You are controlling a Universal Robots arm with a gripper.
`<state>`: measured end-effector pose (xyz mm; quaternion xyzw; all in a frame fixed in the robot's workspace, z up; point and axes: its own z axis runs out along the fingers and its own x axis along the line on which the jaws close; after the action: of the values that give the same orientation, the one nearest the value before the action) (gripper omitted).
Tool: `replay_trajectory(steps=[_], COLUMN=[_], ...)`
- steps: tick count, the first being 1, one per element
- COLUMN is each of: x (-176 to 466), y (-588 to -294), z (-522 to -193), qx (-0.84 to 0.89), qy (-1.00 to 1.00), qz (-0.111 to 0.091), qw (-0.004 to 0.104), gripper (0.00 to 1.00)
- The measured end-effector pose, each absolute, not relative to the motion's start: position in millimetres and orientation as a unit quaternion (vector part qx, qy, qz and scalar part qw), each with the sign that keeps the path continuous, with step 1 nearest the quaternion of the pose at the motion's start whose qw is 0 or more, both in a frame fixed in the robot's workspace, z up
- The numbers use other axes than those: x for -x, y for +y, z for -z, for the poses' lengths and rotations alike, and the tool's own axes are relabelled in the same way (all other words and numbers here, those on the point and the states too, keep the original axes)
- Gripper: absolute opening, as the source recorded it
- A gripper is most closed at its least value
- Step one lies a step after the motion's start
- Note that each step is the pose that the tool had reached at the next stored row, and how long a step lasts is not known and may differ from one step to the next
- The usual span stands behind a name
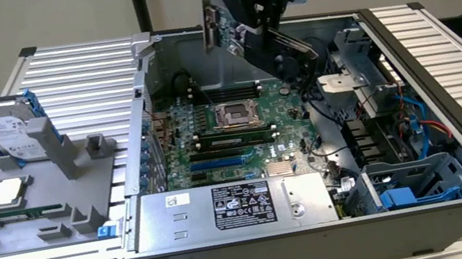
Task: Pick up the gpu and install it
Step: 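Insert the gpu into the slot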
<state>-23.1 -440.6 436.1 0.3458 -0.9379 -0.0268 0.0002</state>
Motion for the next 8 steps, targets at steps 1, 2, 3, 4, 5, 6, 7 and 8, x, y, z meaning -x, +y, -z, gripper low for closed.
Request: replay_trajectory(steps=[1,2,3,4,5,6,7,8], x=[23.1,23.1,23.1,23.1,23.1,23.1,23.1,23.1], y=[-440.6,-440.6,-440.6,-440.6,-440.6,-440.6,-440.6,-440.6], z=[-436.1,-436.1,-436.1,-436.2,-436.2,-436.1,-436.2,-436.2], qx=[-0.349,-0.352,-0.355,-0.358,-0.361,-0.364,-0.367,-0.370], qy=[-0.937,-0.936,-0.934,-0.933,-0.932,-0.931,-0.930,-0.928], qz=[0.027,0.027,0.027,0.027,0.027,0.027,0.027,0.027], qw=[0.000,0.000,0.000,0.001,0.001,0.001,0.001,0.001], gripper=[0.00,0.00,0.00,0.00,0.00,0.00,0.00,0.00])
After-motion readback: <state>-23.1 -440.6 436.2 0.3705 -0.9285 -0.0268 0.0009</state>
